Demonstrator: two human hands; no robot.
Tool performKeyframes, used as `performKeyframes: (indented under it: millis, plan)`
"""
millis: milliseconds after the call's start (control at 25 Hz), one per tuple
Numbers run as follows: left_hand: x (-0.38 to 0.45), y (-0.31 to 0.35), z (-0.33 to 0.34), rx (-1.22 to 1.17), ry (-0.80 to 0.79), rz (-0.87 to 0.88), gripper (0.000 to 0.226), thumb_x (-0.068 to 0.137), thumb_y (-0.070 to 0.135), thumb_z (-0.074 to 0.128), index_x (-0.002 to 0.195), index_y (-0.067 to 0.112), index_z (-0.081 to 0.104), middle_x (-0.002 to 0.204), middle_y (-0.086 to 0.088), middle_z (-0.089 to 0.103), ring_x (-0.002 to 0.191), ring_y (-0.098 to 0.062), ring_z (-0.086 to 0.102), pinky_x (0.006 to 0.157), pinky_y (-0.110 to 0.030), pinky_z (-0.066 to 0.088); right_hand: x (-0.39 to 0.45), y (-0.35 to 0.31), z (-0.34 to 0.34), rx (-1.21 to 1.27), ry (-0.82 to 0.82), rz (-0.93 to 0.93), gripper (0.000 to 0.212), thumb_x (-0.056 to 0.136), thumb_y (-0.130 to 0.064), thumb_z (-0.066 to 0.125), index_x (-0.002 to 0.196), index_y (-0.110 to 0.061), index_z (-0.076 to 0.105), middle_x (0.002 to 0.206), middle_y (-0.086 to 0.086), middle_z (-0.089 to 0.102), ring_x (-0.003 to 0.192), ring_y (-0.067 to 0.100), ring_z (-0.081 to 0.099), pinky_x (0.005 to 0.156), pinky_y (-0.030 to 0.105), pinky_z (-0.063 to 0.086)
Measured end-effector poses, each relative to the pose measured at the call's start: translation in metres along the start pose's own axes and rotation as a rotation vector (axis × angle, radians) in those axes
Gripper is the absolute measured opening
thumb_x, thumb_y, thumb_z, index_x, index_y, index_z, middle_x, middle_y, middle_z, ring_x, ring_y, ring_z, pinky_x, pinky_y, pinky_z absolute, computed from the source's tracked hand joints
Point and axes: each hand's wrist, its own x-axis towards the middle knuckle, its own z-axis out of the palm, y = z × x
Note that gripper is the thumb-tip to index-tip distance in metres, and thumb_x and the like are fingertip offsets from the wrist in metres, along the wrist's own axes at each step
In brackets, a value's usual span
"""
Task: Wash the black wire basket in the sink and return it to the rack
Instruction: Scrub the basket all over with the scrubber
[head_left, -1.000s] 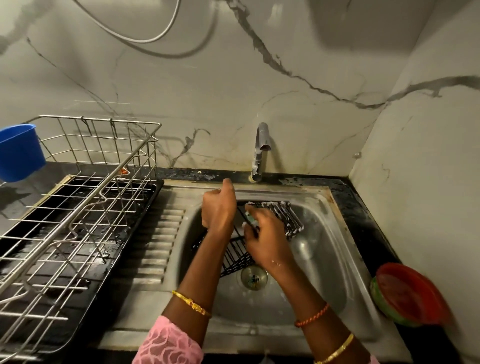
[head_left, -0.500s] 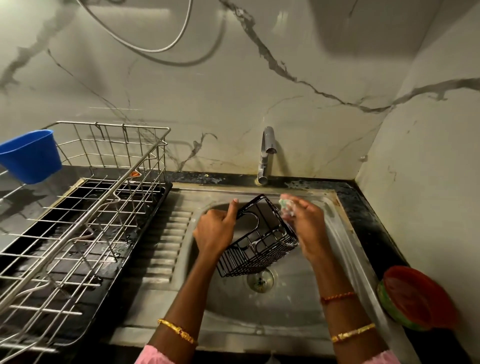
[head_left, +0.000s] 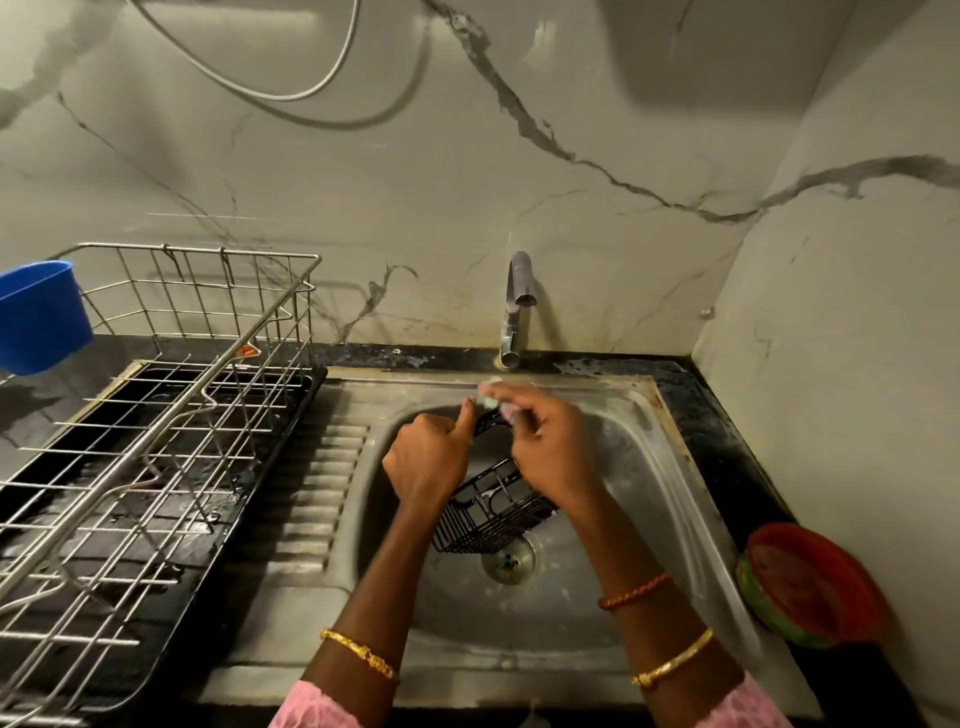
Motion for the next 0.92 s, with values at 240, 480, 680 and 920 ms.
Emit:
performKeyframes:
  millis: [240, 480, 680, 920]
  plan:
    - [0.005, 0.024, -0.006, -0.151, -0.196, 0.013, 0.079, 0.091, 0.069, 0.005, 0.068, 0.016, 0.059, 0.056, 0.005, 0.053, 0.067, -0.02, 0.055, 0.081, -0.037, 0.04, 0.007, 0.016, -0.006, -0.167, 0.309, -0.021, 0.041, 0.086, 0.007, 0.052, 0.121, -0.014, 0.06, 0.13, 0.008, 0.055, 0.115, 0.008, 0.046, 0.101, 0.035, 0.045]
    - [0.011, 0.027, -0.015, -0.531, -0.536, -0.007, 0.097, 0.072, 0.084, -0.012, 0.053, 0.011, 0.05, 0.05, -0.002, 0.05, 0.049, -0.014, 0.046, 0.063, -0.029, 0.04, -0.024, 0.005, 0.011, -0.396, -0.009, -0.204, 0.041, 0.09, -0.001, 0.05, 0.124, -0.021, 0.058, 0.133, 0.001, 0.052, 0.116, 0.022, 0.038, 0.1, 0.035, 0.041]
    - [0.012, 0.025, -0.018, -0.641, -0.769, 0.012, 0.116, 0.081, 0.077, -0.01, 0.084, -0.01, 0.068, 0.062, -0.007, 0.062, 0.052, -0.014, 0.049, 0.056, -0.025, 0.043, 0.009, 0.022, -0.022, -0.419, 0.138, 0.034, 0.048, 0.083, 0.007, 0.054, 0.125, -0.017, 0.057, 0.137, 0.003, 0.046, 0.124, 0.018, 0.037, 0.105, 0.023, 0.033]
    - [0.018, 0.021, -0.01, -0.739, -0.875, -0.061, 0.108, 0.076, 0.083, -0.006, 0.064, -0.002, 0.061, 0.062, -0.01, 0.058, 0.057, -0.017, 0.054, 0.069, -0.026, 0.046, -0.025, 0.006, 0.008, -0.388, 0.025, -0.109, 0.044, 0.085, 0.003, 0.056, 0.125, -0.013, 0.056, 0.128, 0.004, 0.055, 0.122, 0.018, 0.042, 0.105, 0.031, 0.039]
